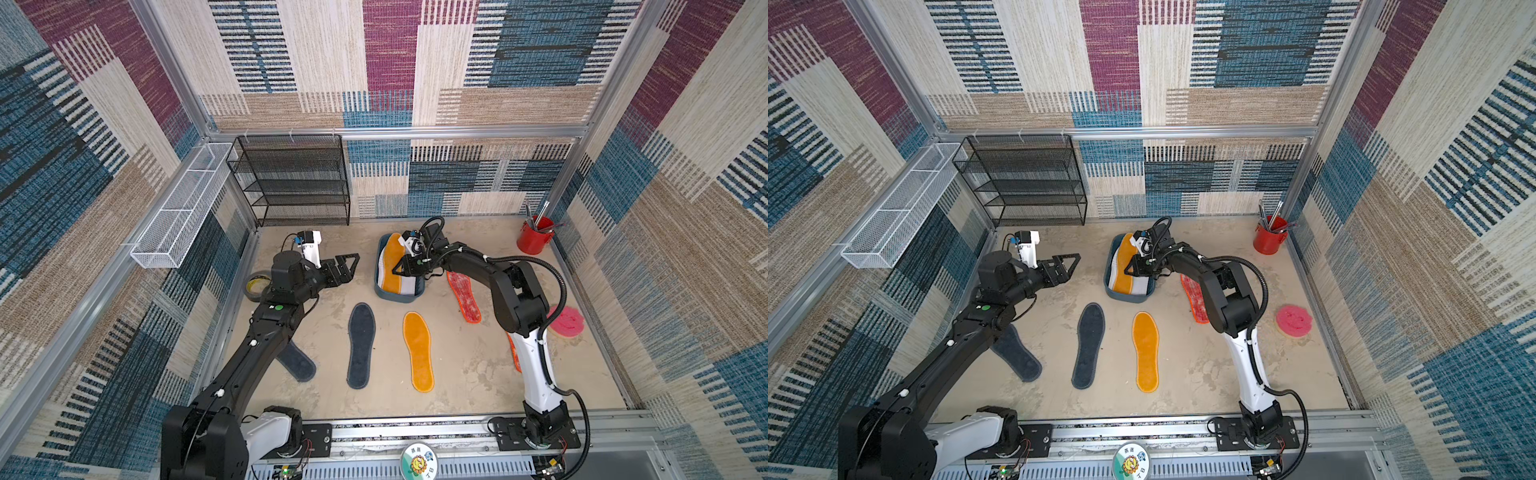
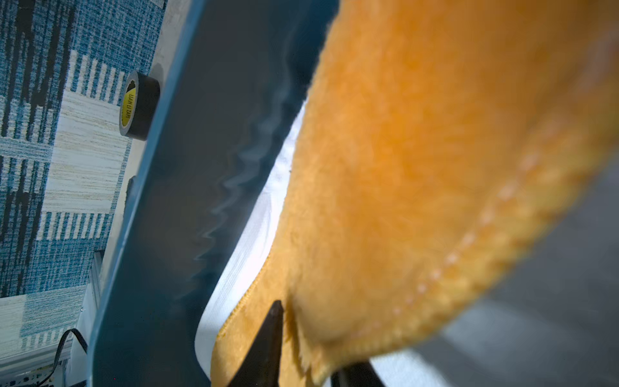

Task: Put the insoles into the storage box
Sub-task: Place the insole in the storage box.

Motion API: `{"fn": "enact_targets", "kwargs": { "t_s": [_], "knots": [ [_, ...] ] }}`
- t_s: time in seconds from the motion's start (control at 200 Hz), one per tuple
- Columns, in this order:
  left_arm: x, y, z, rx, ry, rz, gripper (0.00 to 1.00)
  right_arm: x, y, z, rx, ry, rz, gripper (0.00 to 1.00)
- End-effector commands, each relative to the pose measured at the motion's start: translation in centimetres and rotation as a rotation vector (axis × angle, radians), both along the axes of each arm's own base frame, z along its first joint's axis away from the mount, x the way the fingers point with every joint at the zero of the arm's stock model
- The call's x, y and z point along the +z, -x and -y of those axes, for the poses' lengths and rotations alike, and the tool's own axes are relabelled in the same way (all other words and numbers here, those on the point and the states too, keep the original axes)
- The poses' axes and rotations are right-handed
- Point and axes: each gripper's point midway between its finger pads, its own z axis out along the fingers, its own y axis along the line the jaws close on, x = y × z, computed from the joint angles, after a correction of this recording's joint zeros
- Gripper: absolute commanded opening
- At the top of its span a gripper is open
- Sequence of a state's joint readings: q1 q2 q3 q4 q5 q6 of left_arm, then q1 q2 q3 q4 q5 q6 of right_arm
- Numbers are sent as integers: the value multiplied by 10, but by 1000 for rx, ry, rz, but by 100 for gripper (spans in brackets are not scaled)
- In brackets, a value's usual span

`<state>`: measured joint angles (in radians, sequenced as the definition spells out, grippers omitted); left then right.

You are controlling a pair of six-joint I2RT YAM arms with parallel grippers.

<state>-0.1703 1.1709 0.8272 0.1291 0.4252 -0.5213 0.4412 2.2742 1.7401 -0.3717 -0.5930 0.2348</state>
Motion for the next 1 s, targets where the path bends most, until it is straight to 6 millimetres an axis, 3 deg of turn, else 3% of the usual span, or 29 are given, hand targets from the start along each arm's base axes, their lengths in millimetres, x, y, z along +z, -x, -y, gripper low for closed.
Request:
{"fn": "enact_targets", "kwargs": {
  "t_s": [0.0,0.145,0.2,0.27,0.536,0.721,0.997],
  "knots": [
    [10,-2,2,-13,15,35,99,22,-6,2,-35,18,44,40],
    [9,-3,3,-17,21,32,99,52,-13,3,-68,66,110,57],
    [9,-3,4,-18,25,31,99,57,-15,4,-89,98,121,72],
    [9,-4,4,-18,30,30,99,58,-16,7,-120,142,124,100],
    [9,-2,3,-14,30,30,99,41,-7,18,-224,331,161,98],
    [10,-2,3,-11,37,30,99,29,1,7,-214,322,145,98],
    [13,3,2,-9,60,32,99,7,-5,5,-239,328,121,98]
  ]
}}
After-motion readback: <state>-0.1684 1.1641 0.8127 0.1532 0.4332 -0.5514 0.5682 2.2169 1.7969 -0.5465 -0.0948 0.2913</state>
